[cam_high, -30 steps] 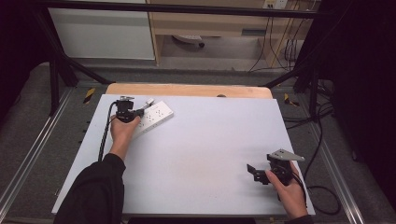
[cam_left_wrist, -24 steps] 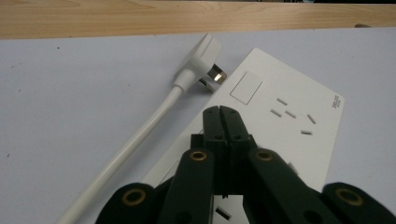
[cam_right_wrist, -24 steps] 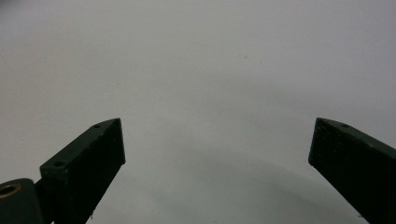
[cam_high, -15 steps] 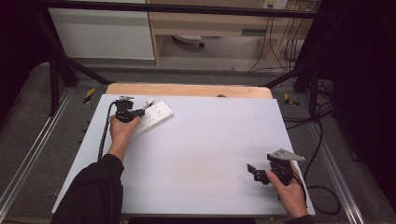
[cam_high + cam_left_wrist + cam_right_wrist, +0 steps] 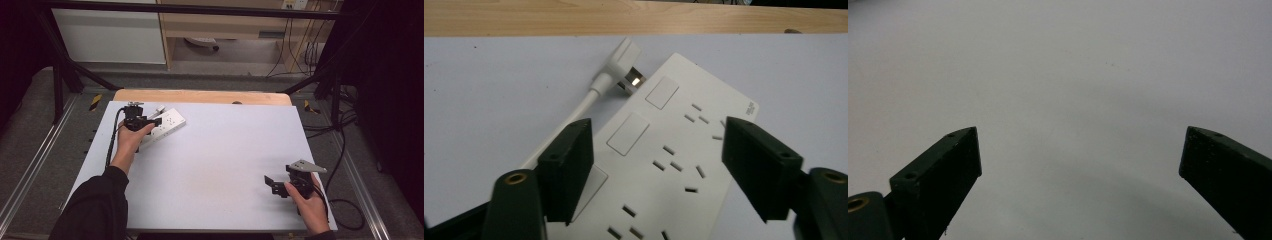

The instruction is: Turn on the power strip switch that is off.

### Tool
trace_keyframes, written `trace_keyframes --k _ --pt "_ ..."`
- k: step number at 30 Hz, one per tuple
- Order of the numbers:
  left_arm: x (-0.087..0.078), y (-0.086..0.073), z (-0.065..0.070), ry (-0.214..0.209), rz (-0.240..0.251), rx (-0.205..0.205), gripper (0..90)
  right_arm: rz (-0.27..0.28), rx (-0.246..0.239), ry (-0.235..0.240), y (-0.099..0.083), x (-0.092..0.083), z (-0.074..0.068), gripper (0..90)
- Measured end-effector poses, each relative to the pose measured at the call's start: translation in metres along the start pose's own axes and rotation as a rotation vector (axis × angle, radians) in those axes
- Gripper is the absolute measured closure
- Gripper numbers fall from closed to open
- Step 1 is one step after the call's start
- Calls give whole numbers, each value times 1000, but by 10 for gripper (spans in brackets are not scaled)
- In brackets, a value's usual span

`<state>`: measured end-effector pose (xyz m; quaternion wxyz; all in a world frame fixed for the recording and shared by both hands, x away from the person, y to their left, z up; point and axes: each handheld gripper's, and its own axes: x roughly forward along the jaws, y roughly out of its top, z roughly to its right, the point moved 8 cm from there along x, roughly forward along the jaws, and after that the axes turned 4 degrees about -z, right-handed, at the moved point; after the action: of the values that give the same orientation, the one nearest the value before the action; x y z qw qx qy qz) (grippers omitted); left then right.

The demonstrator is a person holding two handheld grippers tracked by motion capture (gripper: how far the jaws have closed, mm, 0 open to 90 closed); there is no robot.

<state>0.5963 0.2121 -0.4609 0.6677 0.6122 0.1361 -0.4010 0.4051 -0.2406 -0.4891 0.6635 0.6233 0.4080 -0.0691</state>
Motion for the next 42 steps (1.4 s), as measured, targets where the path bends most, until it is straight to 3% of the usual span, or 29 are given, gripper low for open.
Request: trace_keyframes --k 7,18,28,42 --pt "-12 1 7 -18 -10 14 105 4 4 -9 0 0 2 38" --pt "-20 -2 24 -29 -19 76 122 4 8 -10 0 0 3 34" --pt "-37 -10 33 -49 -10 72 72 1 9 -11 0 0 3 34" --pt "-71 -22 49 -91 25 118 73 -2 9 -15 -1 1 4 32"
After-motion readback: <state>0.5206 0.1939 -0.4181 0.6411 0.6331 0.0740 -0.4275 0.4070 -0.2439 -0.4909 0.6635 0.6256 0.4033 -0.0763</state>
